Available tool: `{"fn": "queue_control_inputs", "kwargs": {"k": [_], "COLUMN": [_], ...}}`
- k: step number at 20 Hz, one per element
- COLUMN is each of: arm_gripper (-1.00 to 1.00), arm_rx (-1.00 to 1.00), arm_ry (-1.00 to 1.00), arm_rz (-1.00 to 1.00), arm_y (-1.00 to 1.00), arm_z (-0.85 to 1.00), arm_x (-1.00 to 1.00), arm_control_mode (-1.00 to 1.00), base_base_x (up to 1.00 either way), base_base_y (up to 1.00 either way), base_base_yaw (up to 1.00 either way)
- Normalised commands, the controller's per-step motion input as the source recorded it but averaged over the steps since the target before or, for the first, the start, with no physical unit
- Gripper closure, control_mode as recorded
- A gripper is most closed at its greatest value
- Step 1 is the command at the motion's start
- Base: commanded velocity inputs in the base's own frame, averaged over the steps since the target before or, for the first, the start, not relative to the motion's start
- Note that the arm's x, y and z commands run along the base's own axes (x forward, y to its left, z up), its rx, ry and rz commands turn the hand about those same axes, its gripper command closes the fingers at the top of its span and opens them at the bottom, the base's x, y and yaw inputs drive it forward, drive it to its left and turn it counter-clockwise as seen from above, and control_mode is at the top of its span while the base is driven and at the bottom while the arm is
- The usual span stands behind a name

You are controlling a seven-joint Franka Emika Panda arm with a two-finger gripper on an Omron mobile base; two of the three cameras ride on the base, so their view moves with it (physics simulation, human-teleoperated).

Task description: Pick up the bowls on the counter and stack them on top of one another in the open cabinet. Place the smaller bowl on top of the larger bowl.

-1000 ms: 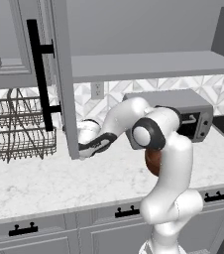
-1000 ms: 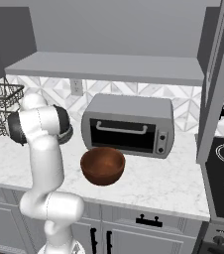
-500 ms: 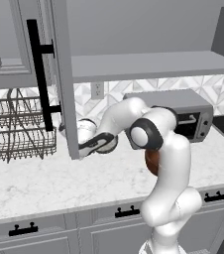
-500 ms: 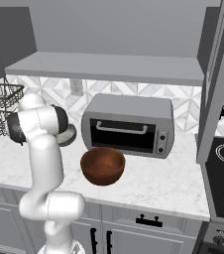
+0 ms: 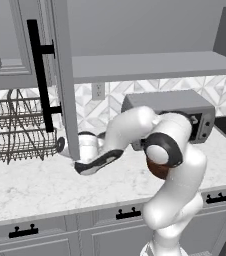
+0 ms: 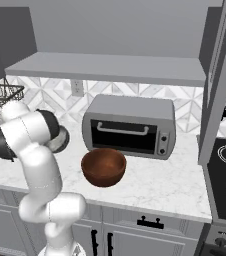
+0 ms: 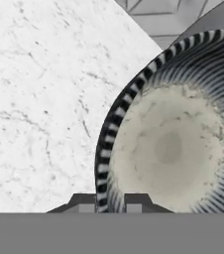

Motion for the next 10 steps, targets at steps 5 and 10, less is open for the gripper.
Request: {"fn": "queue_control_inputs", "kwargs": {"k": [5, 10], "arm_gripper": [1.00, 1.00], "arm_rx": [0.04, 0.09], "arm_ry": [-0.49, -0.40], "arm_rz": [-0.09, -0.15], "arm_y": [-0.52, -0.47], "arm_z": [0.83, 1.00], "arm_x": [-1.00, -0.89], "arm_control_mode": [-1.00, -1.00], "base_base_x": [0.00, 0.00], "base_base_y": [0.00, 0.00], "base_base_yaw": [0.00, 0.00]}}
